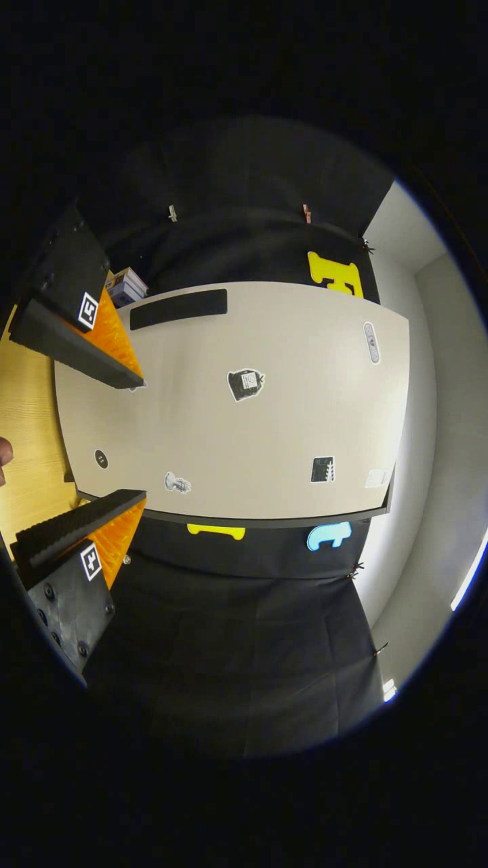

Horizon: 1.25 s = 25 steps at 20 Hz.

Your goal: Open the shoe cabinet door, grab the shoes and put them into the shoe cabinet, then close the shoe cabinet door.

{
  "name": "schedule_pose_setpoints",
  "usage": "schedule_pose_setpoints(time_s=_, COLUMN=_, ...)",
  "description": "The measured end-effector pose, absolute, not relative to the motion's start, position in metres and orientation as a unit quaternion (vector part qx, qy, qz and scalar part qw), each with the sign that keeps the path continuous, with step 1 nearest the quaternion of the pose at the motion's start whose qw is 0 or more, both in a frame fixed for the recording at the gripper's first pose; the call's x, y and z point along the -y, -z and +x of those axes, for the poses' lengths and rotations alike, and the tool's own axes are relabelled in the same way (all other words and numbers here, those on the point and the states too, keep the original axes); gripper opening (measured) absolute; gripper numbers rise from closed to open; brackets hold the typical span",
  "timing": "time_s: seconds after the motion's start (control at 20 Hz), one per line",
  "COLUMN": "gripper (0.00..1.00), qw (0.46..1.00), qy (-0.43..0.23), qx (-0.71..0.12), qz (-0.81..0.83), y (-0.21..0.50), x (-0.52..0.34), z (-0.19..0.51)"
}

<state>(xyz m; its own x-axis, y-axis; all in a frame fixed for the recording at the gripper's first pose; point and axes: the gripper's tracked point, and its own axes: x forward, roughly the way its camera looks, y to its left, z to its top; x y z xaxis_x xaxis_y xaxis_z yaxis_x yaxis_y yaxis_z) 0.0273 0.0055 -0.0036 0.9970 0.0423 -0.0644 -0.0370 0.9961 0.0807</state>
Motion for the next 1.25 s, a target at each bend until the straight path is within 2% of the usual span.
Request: schedule_pose_setpoints(time_s=1.25, gripper=0.98, qw=0.998, qy=-0.015, qx=-0.039, qz=0.039, y=0.012, x=0.005, z=0.016)
